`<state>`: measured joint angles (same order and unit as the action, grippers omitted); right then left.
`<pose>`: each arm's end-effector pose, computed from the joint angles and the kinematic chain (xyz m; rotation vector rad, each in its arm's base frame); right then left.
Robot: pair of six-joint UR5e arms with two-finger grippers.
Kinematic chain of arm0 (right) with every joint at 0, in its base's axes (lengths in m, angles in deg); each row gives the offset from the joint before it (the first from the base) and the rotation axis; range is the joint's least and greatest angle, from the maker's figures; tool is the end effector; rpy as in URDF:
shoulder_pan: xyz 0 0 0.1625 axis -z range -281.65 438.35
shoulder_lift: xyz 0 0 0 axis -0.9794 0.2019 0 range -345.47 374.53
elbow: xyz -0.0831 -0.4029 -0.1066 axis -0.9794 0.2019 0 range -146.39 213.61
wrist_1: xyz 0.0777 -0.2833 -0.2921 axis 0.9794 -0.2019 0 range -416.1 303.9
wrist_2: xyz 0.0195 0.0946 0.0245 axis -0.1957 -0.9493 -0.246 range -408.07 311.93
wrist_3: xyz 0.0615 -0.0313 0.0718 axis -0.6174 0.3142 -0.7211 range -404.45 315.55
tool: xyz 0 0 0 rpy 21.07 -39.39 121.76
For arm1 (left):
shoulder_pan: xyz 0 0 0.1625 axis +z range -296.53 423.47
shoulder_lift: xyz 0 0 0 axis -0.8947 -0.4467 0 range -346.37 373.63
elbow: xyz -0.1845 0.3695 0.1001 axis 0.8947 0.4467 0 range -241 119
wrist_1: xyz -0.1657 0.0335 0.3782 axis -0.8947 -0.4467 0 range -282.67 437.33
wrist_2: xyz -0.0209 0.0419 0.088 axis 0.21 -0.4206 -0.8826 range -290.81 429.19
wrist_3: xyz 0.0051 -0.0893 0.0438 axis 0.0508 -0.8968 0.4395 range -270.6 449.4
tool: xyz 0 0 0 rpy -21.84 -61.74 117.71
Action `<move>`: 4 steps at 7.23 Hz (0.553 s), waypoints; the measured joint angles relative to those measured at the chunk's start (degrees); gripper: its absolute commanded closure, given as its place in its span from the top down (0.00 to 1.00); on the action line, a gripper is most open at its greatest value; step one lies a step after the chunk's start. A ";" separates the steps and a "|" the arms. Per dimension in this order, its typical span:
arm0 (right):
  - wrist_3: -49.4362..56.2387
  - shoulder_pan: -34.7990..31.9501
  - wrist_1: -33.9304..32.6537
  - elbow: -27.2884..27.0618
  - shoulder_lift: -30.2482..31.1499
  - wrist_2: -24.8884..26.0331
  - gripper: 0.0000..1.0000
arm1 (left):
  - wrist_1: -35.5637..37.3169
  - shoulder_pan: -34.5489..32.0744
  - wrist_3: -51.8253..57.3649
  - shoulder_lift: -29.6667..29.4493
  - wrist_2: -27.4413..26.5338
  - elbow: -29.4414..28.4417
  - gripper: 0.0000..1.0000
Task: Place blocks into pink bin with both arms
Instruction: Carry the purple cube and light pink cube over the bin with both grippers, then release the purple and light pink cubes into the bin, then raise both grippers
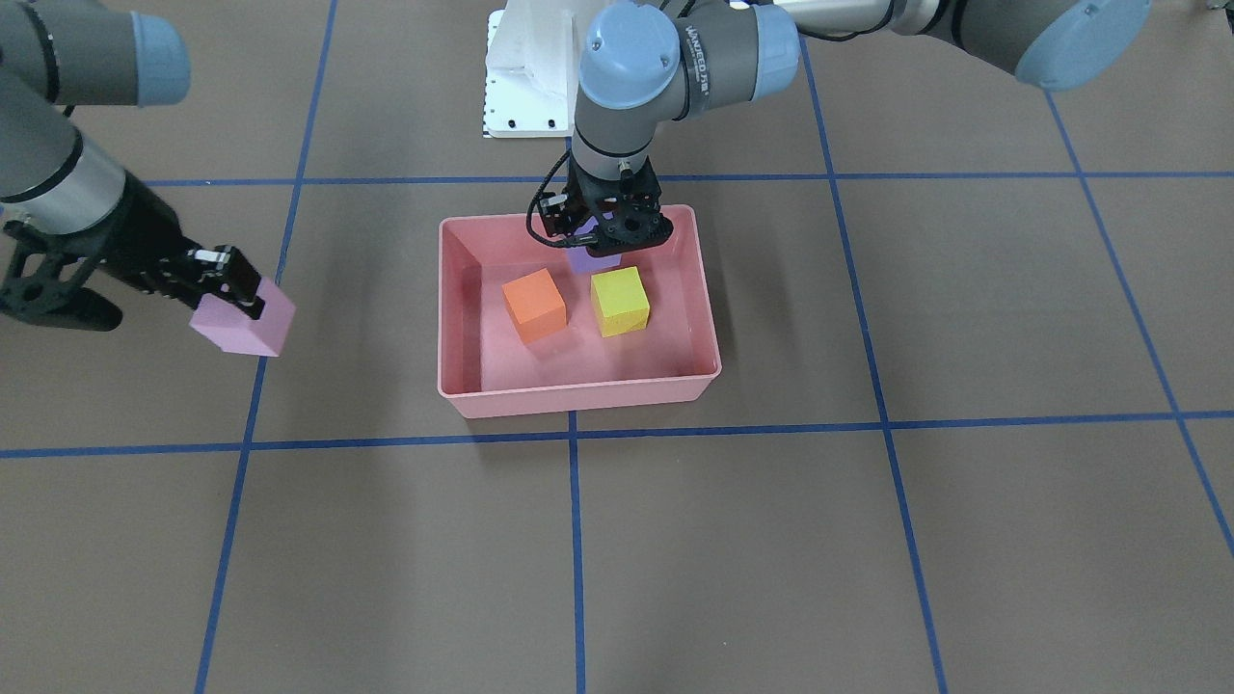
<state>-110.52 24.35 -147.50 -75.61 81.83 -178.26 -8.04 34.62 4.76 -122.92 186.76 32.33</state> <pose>-0.2857 -0.5106 0.2856 -0.0960 -0.9487 0.2367 0.5659 -0.4113 0.1462 -0.2078 0.8739 -0.1923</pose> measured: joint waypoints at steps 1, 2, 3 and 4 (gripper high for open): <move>-6.59 4.39 -0.94 -0.34 -3.91 2.37 0.00 | -0.28 0.19 0.14 0.13 0.02 -0.63 1.00; -11.66 8.89 -1.17 -0.40 -6.62 5.23 0.00 | -0.40 -0.45 0.33 0.24 0.35 -0.46 1.00; -14.95 12.63 -1.18 -0.36 -8.29 7.59 0.00 | -0.36 -2.21 0.52 0.28 1.64 0.30 1.00; -17.29 15.83 -1.15 -0.19 -9.33 9.70 0.00 | -0.19 -5.21 0.61 0.33 4.67 1.48 1.00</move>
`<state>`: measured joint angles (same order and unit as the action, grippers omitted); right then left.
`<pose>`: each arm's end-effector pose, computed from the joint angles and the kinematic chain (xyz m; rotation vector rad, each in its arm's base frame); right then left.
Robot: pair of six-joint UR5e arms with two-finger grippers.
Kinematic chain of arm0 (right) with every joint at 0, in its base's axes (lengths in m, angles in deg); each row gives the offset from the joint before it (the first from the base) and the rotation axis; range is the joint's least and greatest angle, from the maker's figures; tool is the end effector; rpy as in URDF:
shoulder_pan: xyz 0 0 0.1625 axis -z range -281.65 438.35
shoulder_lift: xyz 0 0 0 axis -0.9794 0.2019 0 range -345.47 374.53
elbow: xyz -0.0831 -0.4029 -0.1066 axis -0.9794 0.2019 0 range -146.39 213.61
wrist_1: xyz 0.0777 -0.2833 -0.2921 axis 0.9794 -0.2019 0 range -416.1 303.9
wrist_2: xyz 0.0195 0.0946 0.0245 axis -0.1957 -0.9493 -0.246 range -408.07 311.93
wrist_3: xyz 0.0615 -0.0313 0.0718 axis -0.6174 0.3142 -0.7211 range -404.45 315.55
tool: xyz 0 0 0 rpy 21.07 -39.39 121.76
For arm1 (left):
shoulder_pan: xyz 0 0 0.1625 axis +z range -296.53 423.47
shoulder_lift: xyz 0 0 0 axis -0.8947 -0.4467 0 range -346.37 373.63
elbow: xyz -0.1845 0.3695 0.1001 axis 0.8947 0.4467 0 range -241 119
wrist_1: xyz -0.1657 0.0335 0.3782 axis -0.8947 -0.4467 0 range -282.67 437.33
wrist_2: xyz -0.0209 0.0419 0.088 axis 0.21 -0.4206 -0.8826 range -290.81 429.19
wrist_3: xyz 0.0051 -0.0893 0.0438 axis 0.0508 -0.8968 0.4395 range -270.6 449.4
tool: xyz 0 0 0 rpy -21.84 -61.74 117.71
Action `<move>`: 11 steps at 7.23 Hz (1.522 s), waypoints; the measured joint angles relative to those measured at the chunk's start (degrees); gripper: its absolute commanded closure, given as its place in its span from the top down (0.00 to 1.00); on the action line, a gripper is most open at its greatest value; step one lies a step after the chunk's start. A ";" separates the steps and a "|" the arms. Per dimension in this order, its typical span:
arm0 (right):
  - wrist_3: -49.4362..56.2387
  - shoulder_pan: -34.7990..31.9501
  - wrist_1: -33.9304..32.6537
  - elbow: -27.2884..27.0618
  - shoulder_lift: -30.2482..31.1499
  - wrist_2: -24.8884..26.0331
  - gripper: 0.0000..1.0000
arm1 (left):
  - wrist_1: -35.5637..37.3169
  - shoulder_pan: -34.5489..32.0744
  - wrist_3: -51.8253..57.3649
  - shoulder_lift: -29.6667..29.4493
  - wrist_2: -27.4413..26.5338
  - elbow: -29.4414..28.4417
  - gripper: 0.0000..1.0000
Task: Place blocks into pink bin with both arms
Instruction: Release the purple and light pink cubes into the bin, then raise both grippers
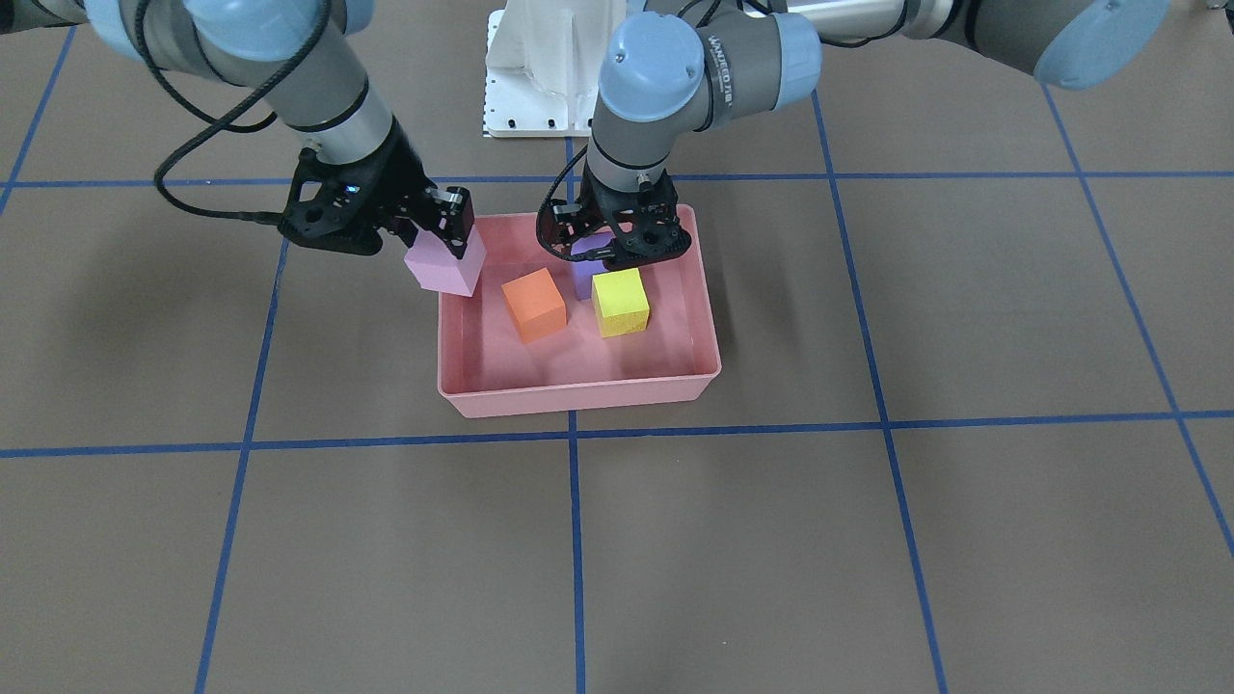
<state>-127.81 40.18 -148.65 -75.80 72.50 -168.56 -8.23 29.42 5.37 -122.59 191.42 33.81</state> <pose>-0.4206 -0.4359 0.1975 -0.1443 -0.9611 0.2796 0.5212 -0.4490 0.1371 -0.2280 0.9249 -0.2241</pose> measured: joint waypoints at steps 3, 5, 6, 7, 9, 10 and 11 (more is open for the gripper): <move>-2.94 7.22 0.04 0.52 -0.29 6.07 0.18 | 0.36 -11.56 0.45 0.13 10.61 2.78 1.00; -3.20 8.46 0.00 0.64 0.41 6.84 1.00 | 0.39 -14.62 0.93 0.16 11.92 2.67 1.00; -3.24 8.58 0.00 0.69 0.49 6.88 1.00 | 0.39 -15.19 1.01 0.16 12.02 2.45 1.00; -3.21 8.50 -0.01 0.63 0.47 6.84 1.00 | 0.39 -15.55 1.07 0.16 12.04 2.27 1.00; -3.08 7.10 -0.10 -0.03 0.37 6.33 1.00 | 0.44 -16.02 1.22 0.41 11.99 2.23 1.00; -2.93 4.73 -0.24 -0.92 0.45 5.20 1.00 | 0.45 -16.33 1.34 0.90 11.96 2.39 1.00; -2.55 -0.19 -0.38 -1.77 0.88 2.30 1.00 | 0.43 -17.19 2.45 1.89 11.93 2.99 1.00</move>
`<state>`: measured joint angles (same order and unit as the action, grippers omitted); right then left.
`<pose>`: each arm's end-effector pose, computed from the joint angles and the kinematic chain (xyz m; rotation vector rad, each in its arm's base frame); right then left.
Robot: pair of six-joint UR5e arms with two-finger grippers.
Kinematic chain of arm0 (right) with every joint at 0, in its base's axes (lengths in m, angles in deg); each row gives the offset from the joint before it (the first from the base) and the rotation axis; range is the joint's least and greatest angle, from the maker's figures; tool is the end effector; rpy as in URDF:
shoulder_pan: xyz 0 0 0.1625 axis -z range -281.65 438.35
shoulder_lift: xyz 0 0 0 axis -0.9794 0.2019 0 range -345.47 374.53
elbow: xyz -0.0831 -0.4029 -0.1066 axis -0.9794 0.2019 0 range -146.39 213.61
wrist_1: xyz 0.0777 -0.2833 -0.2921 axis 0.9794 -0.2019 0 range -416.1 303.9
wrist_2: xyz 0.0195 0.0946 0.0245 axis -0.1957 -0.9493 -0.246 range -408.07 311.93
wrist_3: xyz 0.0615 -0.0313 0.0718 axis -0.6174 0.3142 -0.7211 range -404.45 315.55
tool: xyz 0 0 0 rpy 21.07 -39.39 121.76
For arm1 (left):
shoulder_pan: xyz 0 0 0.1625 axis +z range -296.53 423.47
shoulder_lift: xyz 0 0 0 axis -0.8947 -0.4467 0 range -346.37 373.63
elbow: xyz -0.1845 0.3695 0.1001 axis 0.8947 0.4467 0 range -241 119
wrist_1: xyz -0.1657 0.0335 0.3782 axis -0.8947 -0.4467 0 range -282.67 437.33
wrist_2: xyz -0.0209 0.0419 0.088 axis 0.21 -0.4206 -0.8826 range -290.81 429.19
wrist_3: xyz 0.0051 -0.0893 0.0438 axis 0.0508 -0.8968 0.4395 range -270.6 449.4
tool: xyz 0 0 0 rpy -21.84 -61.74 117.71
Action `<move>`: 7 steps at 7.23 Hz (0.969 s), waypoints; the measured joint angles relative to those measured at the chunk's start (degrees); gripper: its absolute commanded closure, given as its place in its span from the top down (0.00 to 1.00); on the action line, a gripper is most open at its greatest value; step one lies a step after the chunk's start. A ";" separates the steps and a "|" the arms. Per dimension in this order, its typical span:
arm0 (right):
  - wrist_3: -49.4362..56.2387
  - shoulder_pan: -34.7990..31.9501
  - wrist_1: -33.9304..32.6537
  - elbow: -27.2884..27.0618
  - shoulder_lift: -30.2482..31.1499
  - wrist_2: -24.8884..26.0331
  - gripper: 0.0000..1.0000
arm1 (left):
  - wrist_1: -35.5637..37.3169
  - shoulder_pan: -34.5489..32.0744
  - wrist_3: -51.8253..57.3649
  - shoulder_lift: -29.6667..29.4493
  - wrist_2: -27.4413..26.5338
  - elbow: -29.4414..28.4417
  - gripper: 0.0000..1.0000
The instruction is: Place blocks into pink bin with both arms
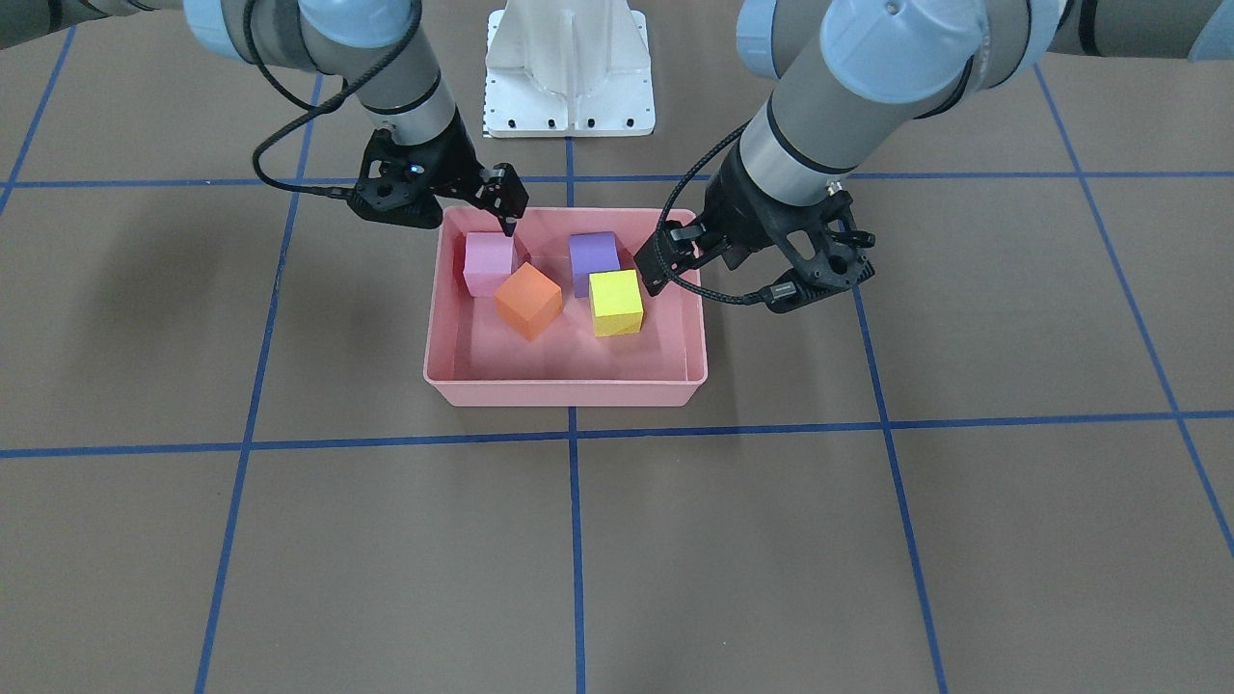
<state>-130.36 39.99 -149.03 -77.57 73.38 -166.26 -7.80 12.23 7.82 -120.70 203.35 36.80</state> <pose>-0.4099 -0.4344 0.1972 -0.1244 -0.9569 0.3393 0.3620 -0.5530 0.1322 -0.2404 1.0412 -0.3580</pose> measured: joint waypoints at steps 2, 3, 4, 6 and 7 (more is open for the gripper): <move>5.87 -13.12 -0.10 -0.65 3.45 -8.56 1.00 | 0.04 -4.10 9.90 6.97 -0.17 4.34 1.00; 13.67 -18.21 -0.11 -0.34 7.02 -10.70 1.00 | 0.03 -7.17 19.18 13.11 -0.38 7.19 1.00; 22.84 -22.41 -0.11 0.99 10.63 -11.50 1.00 | -0.03 -10.61 29.61 18.88 -0.49 8.84 1.00; 42.60 -30.88 0.01 6.80 15.66 -12.08 1.00 | -0.11 -18.50 51.52 28.21 -0.64 8.97 1.00; 51.75 -34.40 0.14 9.84 17.76 -12.64 1.00 | -0.15 -22.17 60.46 30.97 -0.66 7.80 1.00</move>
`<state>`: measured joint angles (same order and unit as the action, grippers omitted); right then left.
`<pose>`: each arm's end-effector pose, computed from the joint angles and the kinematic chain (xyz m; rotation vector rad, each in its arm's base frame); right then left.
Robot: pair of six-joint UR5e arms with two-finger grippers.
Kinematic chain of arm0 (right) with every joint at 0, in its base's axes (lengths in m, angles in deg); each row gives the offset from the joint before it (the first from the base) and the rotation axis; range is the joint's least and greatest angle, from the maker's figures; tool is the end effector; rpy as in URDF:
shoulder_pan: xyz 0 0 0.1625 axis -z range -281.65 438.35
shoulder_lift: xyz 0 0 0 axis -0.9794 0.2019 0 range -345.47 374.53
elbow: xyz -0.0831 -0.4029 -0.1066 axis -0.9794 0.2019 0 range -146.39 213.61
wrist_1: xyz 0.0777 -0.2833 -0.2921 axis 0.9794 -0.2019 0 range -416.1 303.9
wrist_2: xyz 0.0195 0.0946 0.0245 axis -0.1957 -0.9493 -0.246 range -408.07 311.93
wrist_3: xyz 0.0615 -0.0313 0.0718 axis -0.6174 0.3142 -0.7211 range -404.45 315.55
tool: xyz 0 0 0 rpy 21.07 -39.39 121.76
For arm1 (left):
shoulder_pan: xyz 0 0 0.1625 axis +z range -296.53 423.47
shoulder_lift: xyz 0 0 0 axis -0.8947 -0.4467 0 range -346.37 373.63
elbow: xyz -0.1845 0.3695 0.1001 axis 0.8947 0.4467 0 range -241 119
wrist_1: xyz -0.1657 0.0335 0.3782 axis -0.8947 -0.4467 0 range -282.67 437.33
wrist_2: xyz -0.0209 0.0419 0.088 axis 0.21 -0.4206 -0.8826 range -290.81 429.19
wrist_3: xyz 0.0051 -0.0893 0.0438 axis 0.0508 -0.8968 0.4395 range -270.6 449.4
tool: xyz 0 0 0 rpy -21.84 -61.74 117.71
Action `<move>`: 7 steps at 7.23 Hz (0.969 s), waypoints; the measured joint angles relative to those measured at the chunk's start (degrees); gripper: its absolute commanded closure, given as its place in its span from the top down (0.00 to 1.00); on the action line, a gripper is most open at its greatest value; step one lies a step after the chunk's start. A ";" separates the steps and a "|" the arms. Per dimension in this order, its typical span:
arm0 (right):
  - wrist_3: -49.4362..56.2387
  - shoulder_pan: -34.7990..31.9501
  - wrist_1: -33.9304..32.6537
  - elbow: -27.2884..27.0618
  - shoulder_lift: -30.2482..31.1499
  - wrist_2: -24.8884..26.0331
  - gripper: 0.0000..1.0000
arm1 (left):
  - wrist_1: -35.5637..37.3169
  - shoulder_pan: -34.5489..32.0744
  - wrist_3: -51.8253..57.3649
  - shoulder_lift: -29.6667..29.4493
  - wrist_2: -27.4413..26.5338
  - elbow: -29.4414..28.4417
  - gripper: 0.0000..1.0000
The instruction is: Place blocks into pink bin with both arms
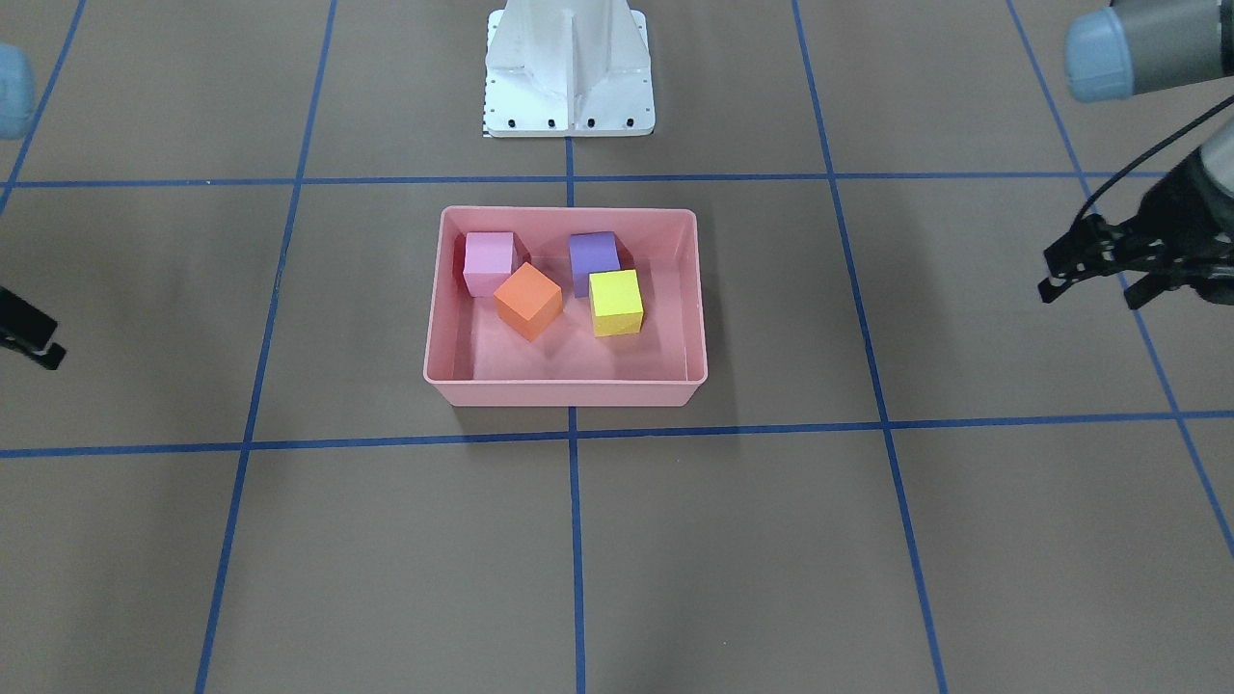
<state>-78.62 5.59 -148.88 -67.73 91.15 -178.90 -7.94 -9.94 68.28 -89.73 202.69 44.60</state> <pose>-0.1054 -0.5696 0.4446 0.0250 -0.7930 0.1434 0.0984 -0.5570 0.4110 0.1390 0.8367 0.0861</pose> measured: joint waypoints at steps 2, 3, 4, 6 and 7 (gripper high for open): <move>13.11 -5.47 0.20 4.04 3.39 -1.87 1.00 | 0.00 -6.53 15.97 4.36 0.26 -3.84 1.00; 16.89 -7.10 0.25 5.29 4.50 -2.25 1.00 | 0.01 -8.36 20.47 6.78 0.49 -4.95 1.00; 19.24 -8.30 0.24 6.38 4.93 -2.42 1.00 | 0.00 -9.74 22.44 8.12 0.67 -6.26 1.00; 20.48 -9.26 0.19 7.51 5.06 -2.44 1.00 | -0.02 -12.04 23.46 8.48 1.40 -8.59 1.00; 20.43 -9.33 0.25 7.68 5.07 -2.22 1.00 | -0.07 -12.67 23.52 8.85 2.83 -9.15 1.00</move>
<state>-58.18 -3.75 -148.63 -60.04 96.22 -181.12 -8.02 -22.60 91.80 -80.88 205.52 35.45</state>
